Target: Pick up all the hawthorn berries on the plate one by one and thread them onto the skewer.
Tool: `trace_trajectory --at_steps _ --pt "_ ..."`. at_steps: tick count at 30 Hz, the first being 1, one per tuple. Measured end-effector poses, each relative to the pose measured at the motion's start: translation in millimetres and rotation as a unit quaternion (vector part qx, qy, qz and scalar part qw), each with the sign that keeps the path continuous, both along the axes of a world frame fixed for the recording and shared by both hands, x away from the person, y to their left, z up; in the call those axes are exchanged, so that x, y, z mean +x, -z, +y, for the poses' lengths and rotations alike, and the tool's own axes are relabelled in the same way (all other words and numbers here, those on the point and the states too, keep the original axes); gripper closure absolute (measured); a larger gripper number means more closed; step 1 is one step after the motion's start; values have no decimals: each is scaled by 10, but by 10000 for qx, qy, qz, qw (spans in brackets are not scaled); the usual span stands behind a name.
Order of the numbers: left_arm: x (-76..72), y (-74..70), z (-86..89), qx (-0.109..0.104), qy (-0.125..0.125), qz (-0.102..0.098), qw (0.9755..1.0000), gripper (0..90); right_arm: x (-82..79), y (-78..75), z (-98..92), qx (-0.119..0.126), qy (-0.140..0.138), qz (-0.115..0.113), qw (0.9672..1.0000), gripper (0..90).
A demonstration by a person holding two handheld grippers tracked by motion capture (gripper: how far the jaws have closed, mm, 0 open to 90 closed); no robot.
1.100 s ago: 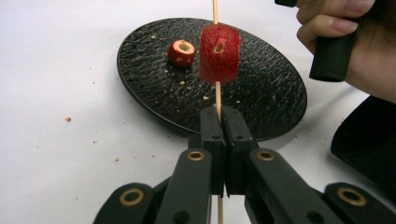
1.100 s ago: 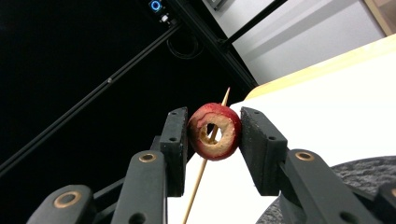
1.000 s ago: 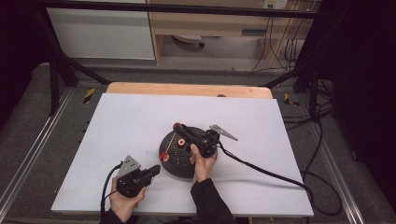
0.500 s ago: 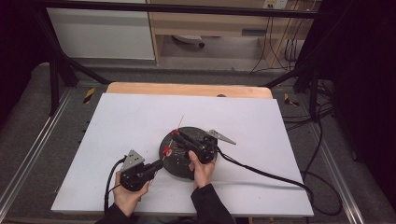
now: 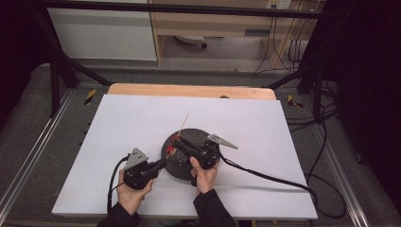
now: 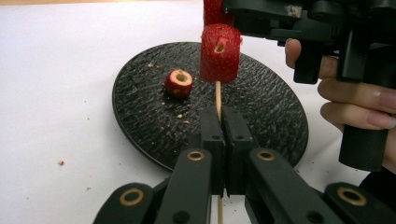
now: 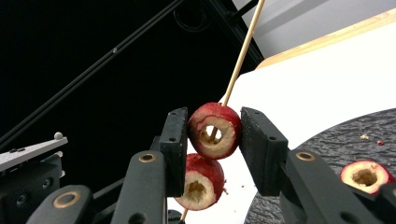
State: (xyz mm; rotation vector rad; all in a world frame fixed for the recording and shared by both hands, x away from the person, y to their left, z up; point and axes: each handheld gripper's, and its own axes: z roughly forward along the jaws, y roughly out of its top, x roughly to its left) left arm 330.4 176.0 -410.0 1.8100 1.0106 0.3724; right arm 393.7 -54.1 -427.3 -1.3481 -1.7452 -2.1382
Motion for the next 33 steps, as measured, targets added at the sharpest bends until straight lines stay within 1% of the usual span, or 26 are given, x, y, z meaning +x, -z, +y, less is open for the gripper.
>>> trace_trajectory --at_steps 2,7,11,13,15,16,18,21,22,24,25,26,27,30,31,32,33 --pt "2 7 1 7 4 -4 10000 884 -1 9 2 -32 -7 -17 10000 632" --pt "5 23 -1 1 10 14 10000 884 -12 23 8 -74 -42 45 10000 631" --pt "-1 21 8 10 30 -1 10000 884 -21 13 3 -143 -39 24 9999 615" --pt "-10 15 24 26 11 -31 10000 884 -21 -2 -8 -214 -12 -28 9998 567" --pt "-16 16 41 4 18 -8 10000 884 -25 -24 -31 -285 -19 -76 9996 530" --pt "-17 17 53 24 7 -26 10000 884 -29 -40 -50 -327 -8 -102 9994 510" --pt "-22 21 70 16 21 1 10000 884 -29 -60 -94 -493 51 -133 9987 457" --pt "-31 30 106 45 27 5 10000 884 -22 -68 -180 -677 127 -167 9975 404" --pt "-34 34 122 65 38 14 10000 884 -18 -74 -214 -777 129 -140 9968 377" --pt "-40 41 146 114 48 0 9999 884 2 -80 -283 -1074 131 -106 9941 331" --pt "-46 47 161 161 62 -4 9999 884 9 -83 -305 -1161 96 -84 9932 312" --pt "-51 48 177 222 65 -16 9997 884 23 -85 -336 -1333 56 -71 9910 289" --pt "-56 56 191 232 91 0 9997 884 29 -89 -353 -1455 19 -55 9893 264" --pt "-72 72 249 310 94 18 9995 884 56 -104 -395 -1881 -129 -34 9821 194" --pt "-78 79 264 324 106 28 9994 884 67 -104 -405 -1974 -170 -52 9802 174" --pt "-84 83 283 369 115 33 9992 884 76 -109 -414 -2067 -214 -13 9782 152" --pt "-92 89 306 388 122 40 9992 884 88 -112 -428 -2187 -256 -5 9755 136"
